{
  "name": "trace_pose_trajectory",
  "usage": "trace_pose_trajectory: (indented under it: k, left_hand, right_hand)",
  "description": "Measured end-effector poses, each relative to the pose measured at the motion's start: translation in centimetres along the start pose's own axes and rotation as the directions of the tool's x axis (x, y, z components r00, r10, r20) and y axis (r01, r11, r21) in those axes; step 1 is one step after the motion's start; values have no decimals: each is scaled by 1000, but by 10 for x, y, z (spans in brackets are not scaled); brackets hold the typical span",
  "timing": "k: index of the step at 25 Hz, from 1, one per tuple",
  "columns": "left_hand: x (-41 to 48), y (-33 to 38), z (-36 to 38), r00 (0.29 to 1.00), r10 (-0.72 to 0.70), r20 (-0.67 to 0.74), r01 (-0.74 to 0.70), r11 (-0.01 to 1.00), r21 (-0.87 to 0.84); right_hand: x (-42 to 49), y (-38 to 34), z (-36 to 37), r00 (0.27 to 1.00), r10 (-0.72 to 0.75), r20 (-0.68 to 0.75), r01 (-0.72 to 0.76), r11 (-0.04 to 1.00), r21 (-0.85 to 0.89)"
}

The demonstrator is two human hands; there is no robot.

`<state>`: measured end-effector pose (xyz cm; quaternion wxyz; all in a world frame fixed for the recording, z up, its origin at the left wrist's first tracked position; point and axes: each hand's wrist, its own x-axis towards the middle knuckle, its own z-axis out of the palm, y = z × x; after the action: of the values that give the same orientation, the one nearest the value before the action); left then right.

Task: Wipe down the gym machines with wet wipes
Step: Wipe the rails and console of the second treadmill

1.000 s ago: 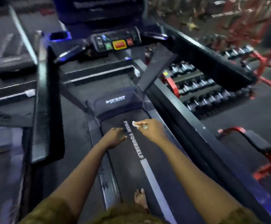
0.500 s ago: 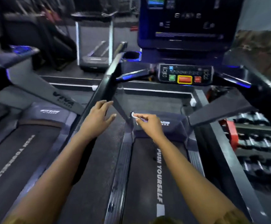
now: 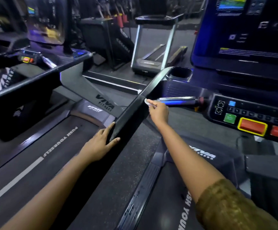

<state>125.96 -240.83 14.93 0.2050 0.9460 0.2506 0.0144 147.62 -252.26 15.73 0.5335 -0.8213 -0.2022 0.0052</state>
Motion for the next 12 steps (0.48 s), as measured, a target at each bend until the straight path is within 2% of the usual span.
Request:
trace_pose_trajectory:
  k: [5, 9, 12]
  left_hand:
    - [-6, 4, -2, 1000, -11, -24, 11, 1000, 15]
    - [-9, 8, -3, 999, -22, -33, 23, 999, 28]
    - [-8, 6, -1, 999, -36, -27, 37, 999, 10]
  right_hand:
    - [43, 12, 32, 982, -191, -7, 190, 980, -50]
    - [-9, 8, 45, 925, -374, -66, 369, 926, -81]
    - [-73, -5, 49, 870, -493, -15, 487, 863, -138]
